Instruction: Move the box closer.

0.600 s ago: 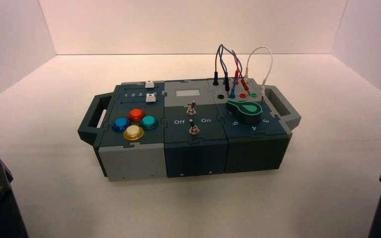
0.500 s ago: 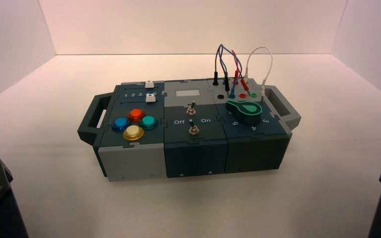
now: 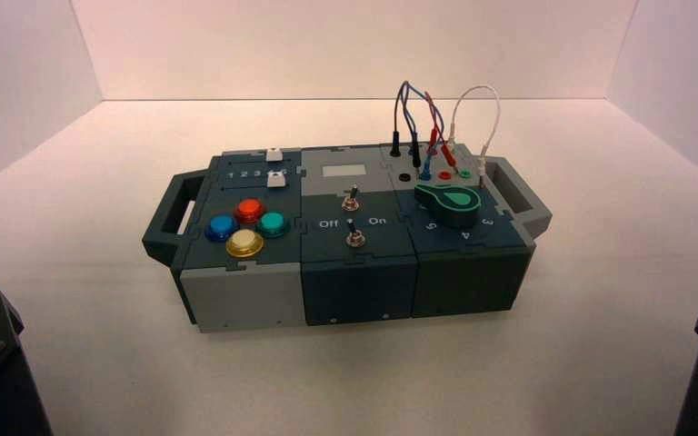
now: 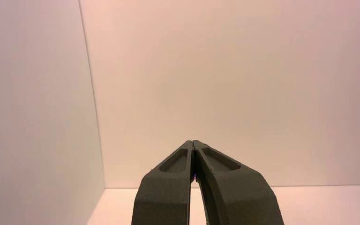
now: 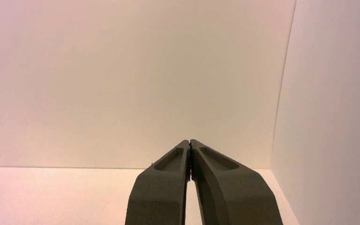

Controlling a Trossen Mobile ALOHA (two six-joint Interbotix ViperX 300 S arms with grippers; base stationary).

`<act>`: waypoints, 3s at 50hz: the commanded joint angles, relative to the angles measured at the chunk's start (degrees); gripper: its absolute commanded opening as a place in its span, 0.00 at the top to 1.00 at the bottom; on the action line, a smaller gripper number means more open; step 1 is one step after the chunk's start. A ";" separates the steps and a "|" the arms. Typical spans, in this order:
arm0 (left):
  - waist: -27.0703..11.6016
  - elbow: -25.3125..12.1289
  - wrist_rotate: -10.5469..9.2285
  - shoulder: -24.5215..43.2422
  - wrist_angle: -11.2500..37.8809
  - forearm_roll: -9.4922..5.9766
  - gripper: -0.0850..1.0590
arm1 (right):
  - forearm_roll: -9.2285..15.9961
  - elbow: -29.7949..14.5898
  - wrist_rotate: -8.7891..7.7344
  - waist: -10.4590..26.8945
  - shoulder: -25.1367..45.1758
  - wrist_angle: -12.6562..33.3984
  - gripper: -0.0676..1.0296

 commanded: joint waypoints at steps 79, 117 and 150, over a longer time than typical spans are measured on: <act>-20.74 -38.50 -0.35 62.58 40.34 -3.60 0.95 | 4.13 -44.74 -0.35 22.76 60.73 42.89 0.96; -25.05 -40.34 -0.35 73.12 42.01 -8.70 0.95 | 4.48 -48.43 -0.70 22.85 75.67 47.11 0.96; -27.77 -31.64 -0.35 67.15 43.51 -9.40 0.95 | 6.42 -43.59 -0.88 22.94 72.95 49.13 0.96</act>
